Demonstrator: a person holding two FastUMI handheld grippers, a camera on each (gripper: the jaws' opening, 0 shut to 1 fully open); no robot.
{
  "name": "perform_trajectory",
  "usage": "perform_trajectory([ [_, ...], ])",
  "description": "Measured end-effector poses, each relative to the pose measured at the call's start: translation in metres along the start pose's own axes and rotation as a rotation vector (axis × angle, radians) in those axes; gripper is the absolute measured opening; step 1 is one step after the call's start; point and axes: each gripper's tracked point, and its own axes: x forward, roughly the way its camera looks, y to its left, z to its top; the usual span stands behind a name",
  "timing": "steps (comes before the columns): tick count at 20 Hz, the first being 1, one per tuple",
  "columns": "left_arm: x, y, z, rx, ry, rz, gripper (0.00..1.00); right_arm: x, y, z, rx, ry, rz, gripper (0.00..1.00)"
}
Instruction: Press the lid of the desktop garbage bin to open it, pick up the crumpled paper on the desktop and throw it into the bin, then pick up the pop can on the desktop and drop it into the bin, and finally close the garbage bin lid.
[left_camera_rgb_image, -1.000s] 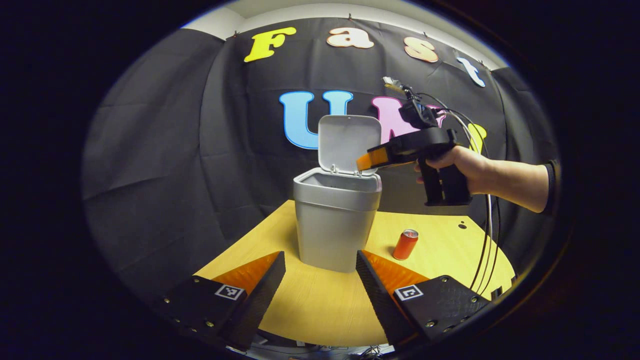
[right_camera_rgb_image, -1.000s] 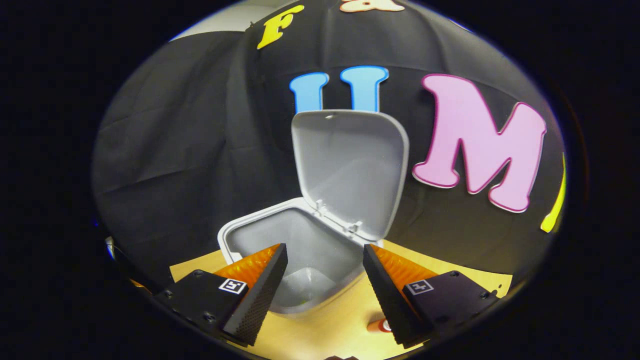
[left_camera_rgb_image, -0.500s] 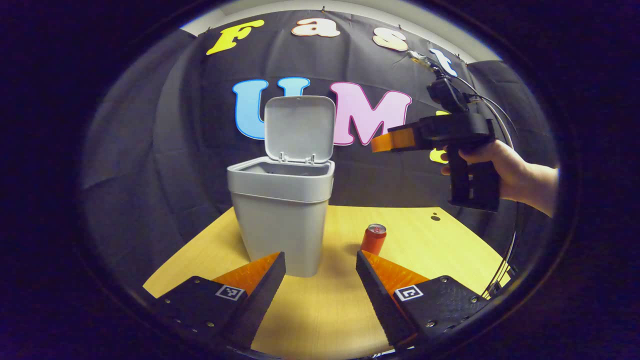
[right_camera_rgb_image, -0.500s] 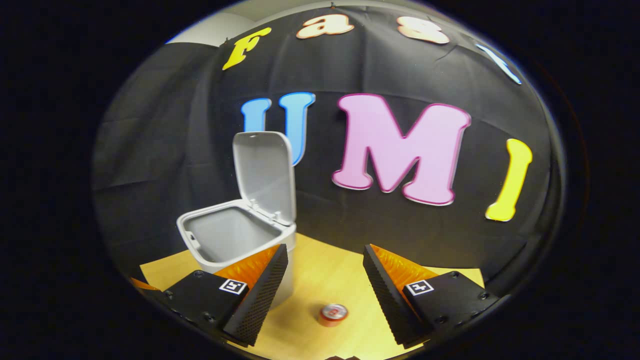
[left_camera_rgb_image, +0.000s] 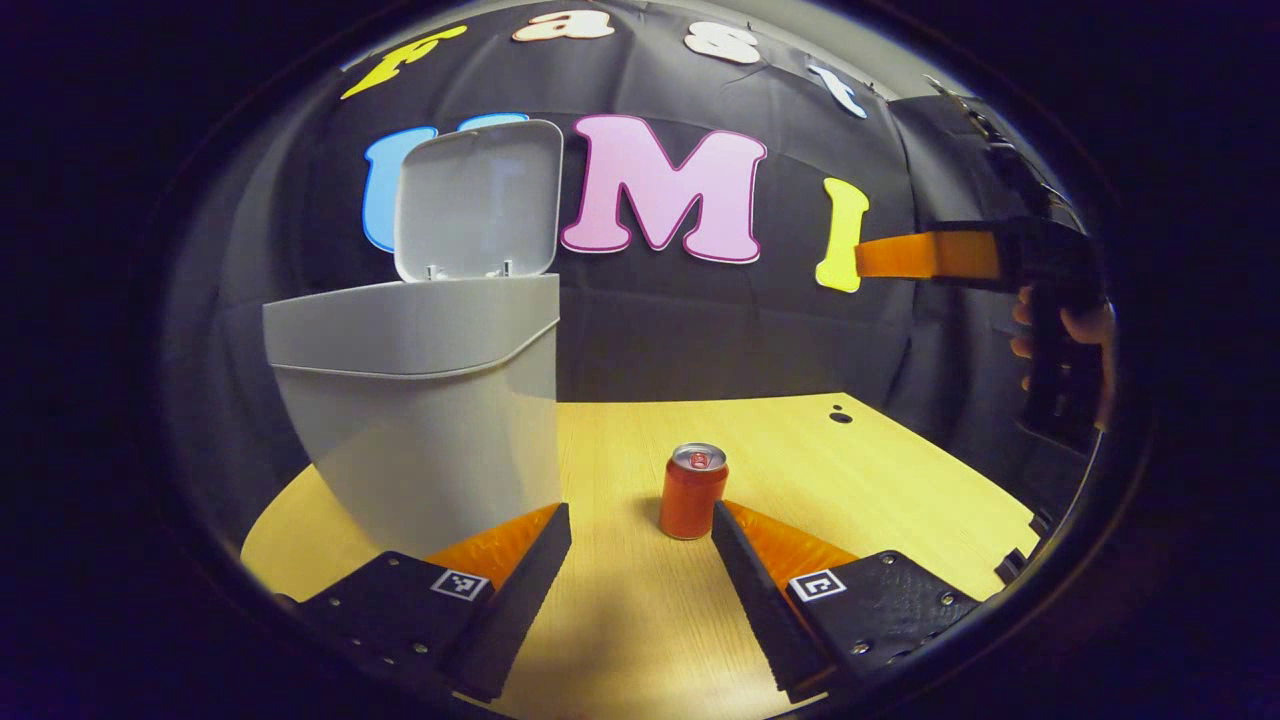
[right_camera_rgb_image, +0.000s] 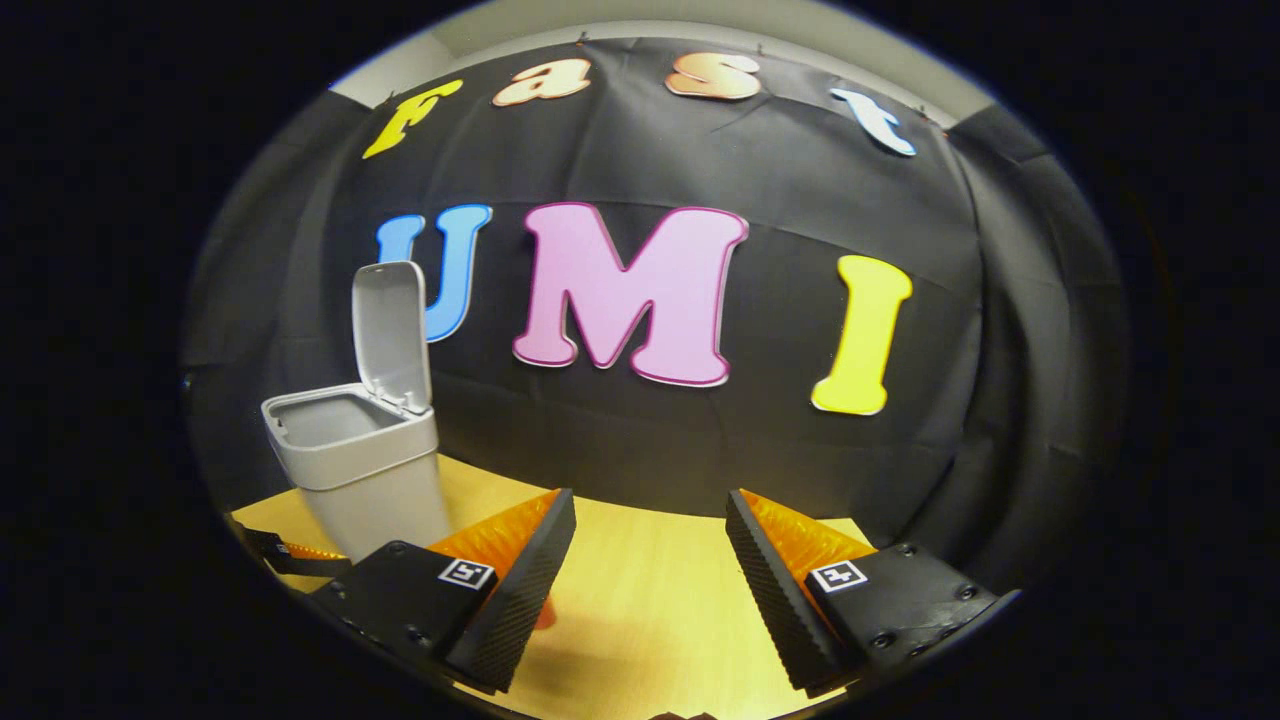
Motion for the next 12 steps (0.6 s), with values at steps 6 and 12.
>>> perform_trajectory([
  [6,0.057,-0.017,-0.015,0.056,0.003,-0.019,0.93,-0.036,-0.035,-0.063,0.000,0.081,-0.057,0.98],
  [12,0.100,-0.035,-0.038,0.070,0.041,-0.036,0.94,-0.053,-0.042,-0.102,-0.003,0.153,-0.052,0.98],
])
